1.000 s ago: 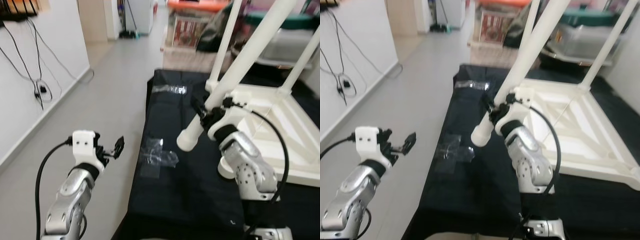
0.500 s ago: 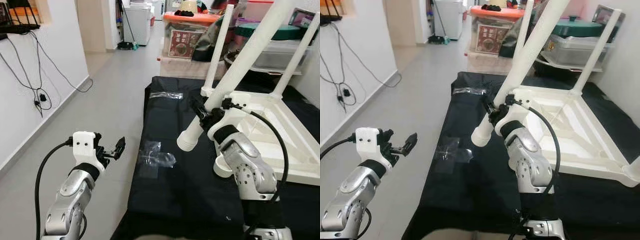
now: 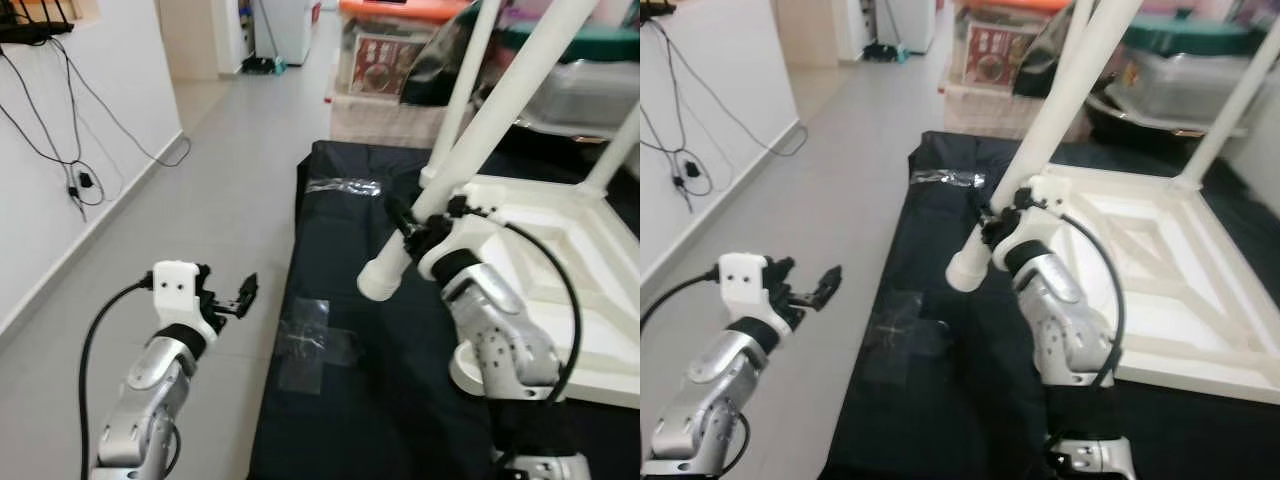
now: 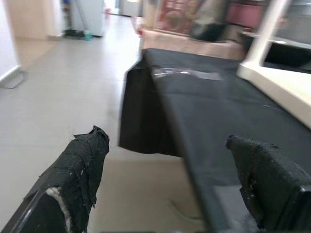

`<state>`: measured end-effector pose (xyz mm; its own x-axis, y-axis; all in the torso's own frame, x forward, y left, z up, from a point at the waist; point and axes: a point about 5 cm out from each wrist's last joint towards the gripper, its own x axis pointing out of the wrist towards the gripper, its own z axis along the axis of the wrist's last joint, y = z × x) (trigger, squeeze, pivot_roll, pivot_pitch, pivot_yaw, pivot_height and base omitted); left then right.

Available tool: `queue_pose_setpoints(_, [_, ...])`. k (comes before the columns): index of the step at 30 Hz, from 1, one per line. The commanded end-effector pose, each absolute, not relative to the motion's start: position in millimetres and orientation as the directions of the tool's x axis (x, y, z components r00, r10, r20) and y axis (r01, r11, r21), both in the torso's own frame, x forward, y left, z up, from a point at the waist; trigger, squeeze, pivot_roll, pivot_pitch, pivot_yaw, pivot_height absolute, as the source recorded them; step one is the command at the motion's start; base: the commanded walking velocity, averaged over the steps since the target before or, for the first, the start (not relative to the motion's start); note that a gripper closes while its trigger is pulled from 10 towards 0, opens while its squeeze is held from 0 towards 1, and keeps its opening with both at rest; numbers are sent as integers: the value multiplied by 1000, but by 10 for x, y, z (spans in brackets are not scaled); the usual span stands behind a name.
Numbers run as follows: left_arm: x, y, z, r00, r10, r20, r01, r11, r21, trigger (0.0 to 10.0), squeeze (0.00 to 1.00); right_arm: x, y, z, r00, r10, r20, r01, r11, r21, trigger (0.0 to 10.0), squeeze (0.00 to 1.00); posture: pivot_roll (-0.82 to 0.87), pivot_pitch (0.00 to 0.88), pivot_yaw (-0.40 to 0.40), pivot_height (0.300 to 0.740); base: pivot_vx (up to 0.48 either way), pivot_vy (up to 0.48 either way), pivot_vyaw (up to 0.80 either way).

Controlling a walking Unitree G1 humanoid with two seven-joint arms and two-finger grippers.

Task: Building children table

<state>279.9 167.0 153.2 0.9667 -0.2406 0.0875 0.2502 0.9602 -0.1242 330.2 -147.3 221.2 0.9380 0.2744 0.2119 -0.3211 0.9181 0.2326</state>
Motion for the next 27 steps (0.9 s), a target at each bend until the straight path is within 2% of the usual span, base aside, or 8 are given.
queue_pose_setpoints(1, [2791,1662,1534,965,-245,90,256,958,-129,10000,0,3279,-1481,2233,935,269,232,-320,922,220,10000,0,-29,0,-65,740,0,0,0])
queue_pose_setpoints(16, [2791,1638,1540,962,-257,95,268,955,-128,10000,0,3277,-1472,2217,935,270,231,-319,924,211,10000,0,-27,0,-67,740,0,0,0])
queue_pose_setpoints(27, [2796,1617,1559,958,-262,116,278,949,-151,10000,0,3282,-1473,2220,933,274,235,-321,926,196,10000,0,-30,0,-70,740,0,-415,0])
